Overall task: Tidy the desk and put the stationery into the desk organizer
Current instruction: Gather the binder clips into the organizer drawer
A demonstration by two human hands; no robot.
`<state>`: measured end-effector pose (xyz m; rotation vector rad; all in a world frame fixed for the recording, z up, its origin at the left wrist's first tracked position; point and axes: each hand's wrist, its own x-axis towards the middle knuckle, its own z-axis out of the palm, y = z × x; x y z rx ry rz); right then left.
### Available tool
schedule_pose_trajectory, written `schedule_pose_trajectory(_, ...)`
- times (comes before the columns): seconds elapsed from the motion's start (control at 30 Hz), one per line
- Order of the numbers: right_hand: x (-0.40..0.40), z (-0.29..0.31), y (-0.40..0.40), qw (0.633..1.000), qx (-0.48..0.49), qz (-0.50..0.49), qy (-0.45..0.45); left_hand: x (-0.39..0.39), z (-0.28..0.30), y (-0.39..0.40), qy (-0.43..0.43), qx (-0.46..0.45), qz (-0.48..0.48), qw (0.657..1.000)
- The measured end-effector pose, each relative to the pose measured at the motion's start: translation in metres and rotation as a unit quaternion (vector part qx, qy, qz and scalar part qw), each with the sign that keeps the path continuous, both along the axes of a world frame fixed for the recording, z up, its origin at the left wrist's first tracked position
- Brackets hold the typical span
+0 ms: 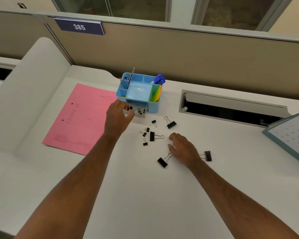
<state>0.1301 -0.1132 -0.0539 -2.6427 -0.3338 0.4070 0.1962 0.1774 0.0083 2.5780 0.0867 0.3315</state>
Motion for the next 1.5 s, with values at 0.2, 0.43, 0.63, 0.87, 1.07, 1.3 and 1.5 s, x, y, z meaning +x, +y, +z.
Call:
schedule_pose_trajectory(0.2,-0.001,-0.002,-0.001,1.000,0.003,0.006,-0.009,0.026,0.003,-0.006,0.017,0.039,-0.015,0.999)
schedule_pose_trajectory(0.43,0.000,-0.001,-0.002,1.000,0.014,0.003,-0.010,0.025,0.004,-0.007,0.023,0.062,-0.035,0.997)
schedule_pose_trajectory(0.63,-0.001,0.001,-0.002,1.000,0.025,0.001,-0.013,-0.009,-0.008,-0.005,-0.013,-0.007,0.013,1.000)
schedule_pose_trajectory(0.87,-0.002,0.003,-0.001,0.999,0.033,-0.006,-0.002,-0.071,-0.044,-0.027,0.080,-0.121,0.073,0.987)
schedule_pose_trajectory(1.07,-0.002,0.004,-0.001,0.999,0.050,-0.012,0.015,-0.103,-0.065,-0.057,0.188,-0.091,0.098,0.973)
schedule_pose_trajectory(1.3,0.000,0.008,-0.004,0.998,0.062,-0.011,0.030,-0.106,-0.065,-0.076,0.199,-0.055,0.111,0.972)
schedule_pose_trajectory(1.5,-0.001,0.007,-0.005,0.997,0.067,-0.012,0.033,-0.105,-0.065,-0.077,0.197,-0.057,0.130,0.970)
